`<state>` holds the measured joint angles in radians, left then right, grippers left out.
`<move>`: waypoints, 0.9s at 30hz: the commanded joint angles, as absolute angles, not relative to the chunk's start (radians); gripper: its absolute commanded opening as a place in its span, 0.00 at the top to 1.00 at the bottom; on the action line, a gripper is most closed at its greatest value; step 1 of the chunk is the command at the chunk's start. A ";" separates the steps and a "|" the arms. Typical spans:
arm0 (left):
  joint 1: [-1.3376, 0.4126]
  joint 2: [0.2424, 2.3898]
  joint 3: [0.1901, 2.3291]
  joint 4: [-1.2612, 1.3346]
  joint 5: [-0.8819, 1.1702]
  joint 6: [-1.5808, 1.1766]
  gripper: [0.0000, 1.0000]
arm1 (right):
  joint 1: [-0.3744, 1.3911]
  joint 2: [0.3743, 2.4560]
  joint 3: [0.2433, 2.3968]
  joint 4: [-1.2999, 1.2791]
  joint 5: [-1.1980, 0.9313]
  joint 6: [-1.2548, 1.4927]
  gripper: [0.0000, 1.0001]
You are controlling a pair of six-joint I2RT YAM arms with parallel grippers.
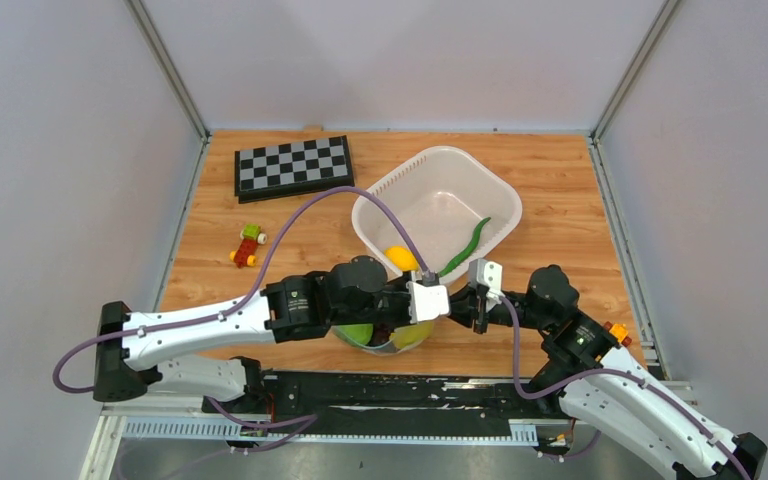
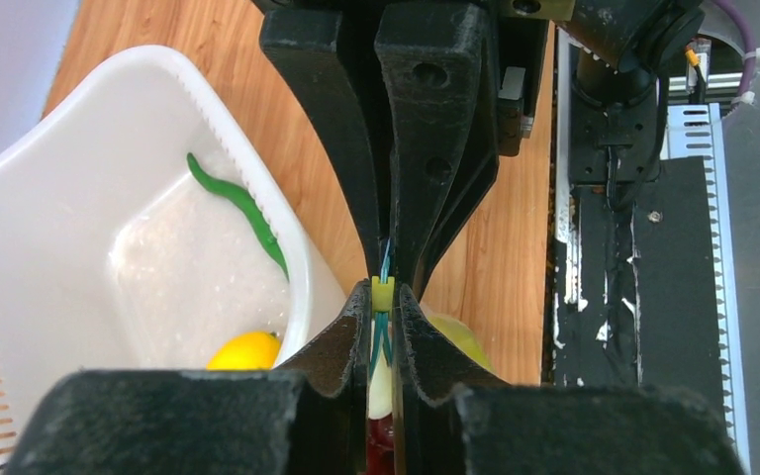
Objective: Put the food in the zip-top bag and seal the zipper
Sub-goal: Zip the zipper food storage bag at the center of the board.
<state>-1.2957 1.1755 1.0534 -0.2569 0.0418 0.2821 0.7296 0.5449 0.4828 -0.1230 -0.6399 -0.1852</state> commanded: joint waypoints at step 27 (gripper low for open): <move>-1.292 0.963 0.961 -0.298 -0.130 0.126 0.97 | 0.723 0.628 0.546 0.019 -0.779 -0.066 0.56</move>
